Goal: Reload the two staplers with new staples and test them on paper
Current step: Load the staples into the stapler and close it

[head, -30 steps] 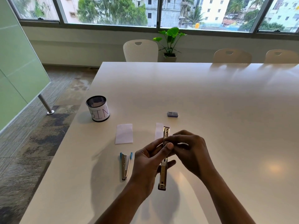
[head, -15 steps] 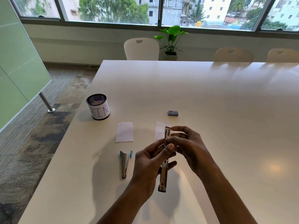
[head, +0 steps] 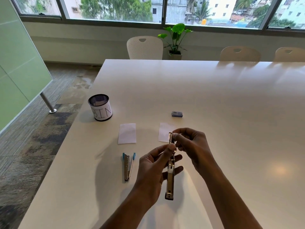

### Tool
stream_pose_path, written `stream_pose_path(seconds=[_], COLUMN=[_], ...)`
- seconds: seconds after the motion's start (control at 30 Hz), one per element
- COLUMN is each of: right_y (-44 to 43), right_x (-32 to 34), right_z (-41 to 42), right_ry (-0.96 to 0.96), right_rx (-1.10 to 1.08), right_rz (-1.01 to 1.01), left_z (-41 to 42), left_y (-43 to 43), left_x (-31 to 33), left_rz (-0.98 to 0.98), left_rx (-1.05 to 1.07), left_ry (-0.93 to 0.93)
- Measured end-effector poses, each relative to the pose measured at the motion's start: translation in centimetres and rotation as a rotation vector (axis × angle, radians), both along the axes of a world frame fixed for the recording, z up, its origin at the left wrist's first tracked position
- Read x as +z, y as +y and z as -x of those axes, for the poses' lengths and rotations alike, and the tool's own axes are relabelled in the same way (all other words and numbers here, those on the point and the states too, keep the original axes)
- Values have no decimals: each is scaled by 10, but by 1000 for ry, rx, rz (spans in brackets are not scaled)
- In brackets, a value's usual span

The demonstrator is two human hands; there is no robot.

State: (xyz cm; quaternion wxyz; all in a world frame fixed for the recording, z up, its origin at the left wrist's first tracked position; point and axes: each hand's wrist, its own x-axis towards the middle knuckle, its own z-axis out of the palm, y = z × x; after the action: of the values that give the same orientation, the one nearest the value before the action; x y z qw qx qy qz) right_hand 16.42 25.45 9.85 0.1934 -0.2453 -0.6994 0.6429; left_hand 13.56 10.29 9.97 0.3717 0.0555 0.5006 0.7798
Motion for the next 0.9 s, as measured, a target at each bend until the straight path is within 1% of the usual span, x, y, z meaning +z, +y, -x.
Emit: stream_pose_path(seconds=[0.13, 0.2, 0.3, 0.43, 0.5, 0.6, 0.77, 0.9], right_y=[-2, -5, -14, -31, -31, -25, -16, -13], right_x=[-4, -4, -2, -4, -9, -10, -10, -13], right_z=[-3, -6, -20, -41, -41, -34, -25, -20], right_ry=[15, 0, 5, 168, 185, 153, 116, 86], right_rx=[56, 37, -18, 105, 73, -1, -22, -30], right_rz=[25, -7, -226, -455, -544, -564, -562, -615], left_z=[4, 6, 9, 12, 12, 12, 12, 12], left_y=[0, -1, -3, -3, -2, 0, 3, 3], left_x=[0, -1, -2, -5, -7, -9, -10, -10], left_rz=[-13, -10, -16, 4, 12, 2, -22, -32], left_rx=[3, 12, 25, 49, 50, 31, 6, -6], left_ry=[-89, -105, -104, -90, -86, -96, -105, -94])
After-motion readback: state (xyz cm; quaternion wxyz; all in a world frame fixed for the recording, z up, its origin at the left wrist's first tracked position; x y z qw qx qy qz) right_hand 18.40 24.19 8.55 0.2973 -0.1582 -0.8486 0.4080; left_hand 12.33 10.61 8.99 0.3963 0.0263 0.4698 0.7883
